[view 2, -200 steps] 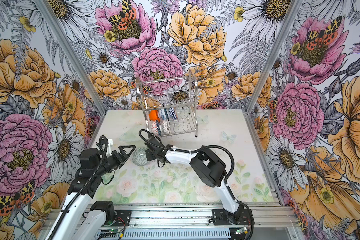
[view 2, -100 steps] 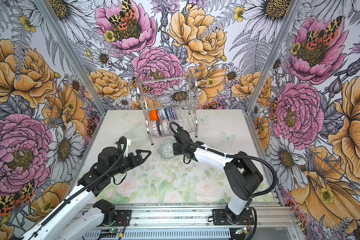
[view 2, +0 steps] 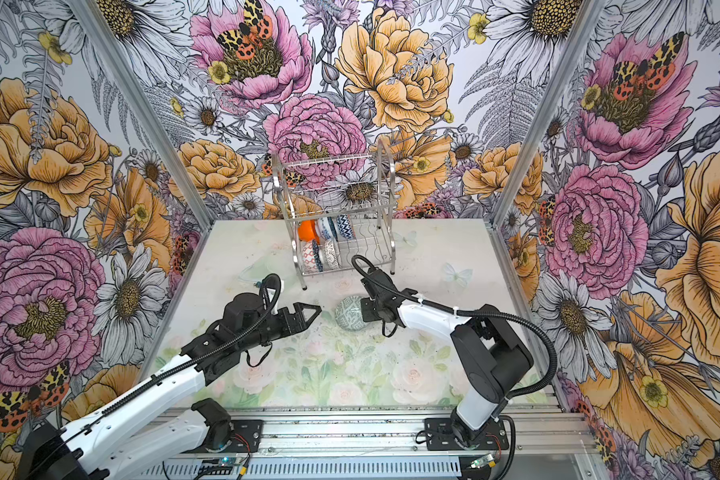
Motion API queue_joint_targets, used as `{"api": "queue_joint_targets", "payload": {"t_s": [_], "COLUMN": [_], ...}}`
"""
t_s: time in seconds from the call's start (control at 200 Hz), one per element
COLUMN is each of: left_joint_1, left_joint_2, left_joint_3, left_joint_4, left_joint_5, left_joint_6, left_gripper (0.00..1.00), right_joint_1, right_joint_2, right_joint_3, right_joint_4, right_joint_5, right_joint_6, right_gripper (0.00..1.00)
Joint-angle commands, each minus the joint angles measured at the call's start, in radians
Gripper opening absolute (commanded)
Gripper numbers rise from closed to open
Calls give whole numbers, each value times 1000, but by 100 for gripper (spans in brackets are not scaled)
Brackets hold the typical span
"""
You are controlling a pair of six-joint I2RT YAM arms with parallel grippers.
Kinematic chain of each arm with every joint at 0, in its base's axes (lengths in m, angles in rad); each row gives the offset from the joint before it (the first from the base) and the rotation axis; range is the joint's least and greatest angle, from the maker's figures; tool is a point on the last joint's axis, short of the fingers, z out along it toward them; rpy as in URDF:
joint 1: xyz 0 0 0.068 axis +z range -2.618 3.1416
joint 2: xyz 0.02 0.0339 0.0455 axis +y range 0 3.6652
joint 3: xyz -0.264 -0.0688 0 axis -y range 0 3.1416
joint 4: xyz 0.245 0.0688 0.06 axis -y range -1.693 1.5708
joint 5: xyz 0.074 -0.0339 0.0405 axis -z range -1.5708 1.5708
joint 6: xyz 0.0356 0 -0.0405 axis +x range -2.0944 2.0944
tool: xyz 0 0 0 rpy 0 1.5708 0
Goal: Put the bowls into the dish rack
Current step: 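Grasp the rim of the green-patterned bowl with the right gripper, then lift the green-patterned bowl and carry it toward the rack with the right gripper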
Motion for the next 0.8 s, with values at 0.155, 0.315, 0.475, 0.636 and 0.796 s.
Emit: {"api": "queue_joint_targets", "payload": {"t_s": [0.155,0.315,0.475,0.636,0.796], "left_joint_1": [-5,6,20,59,113], "left_joint_2": [1,12,12,-2,1], "left_joint_3": [36,39,43,44,28], "left_joint_4": [28,24,14,5,14], "left_joint_5": [-46,-29,-20,2,62], "left_joint_6": [33,38,45,42,11], "left_gripper": [99,99,99,99,99], "right_joint_1": [-8,-9,-6,30,104], "right_joint_2": [-24,-50,-91,-118,-100], "right_joint_3": [33,48,71,104,147], "right_joint_4": [-11,-39,-75,-105,-128], "right_joint_5": [9,33,48,75,104], "right_joint_6": [-13,-27,-32,-38,-43], "right_gripper": [15,24,34,52,61]}}
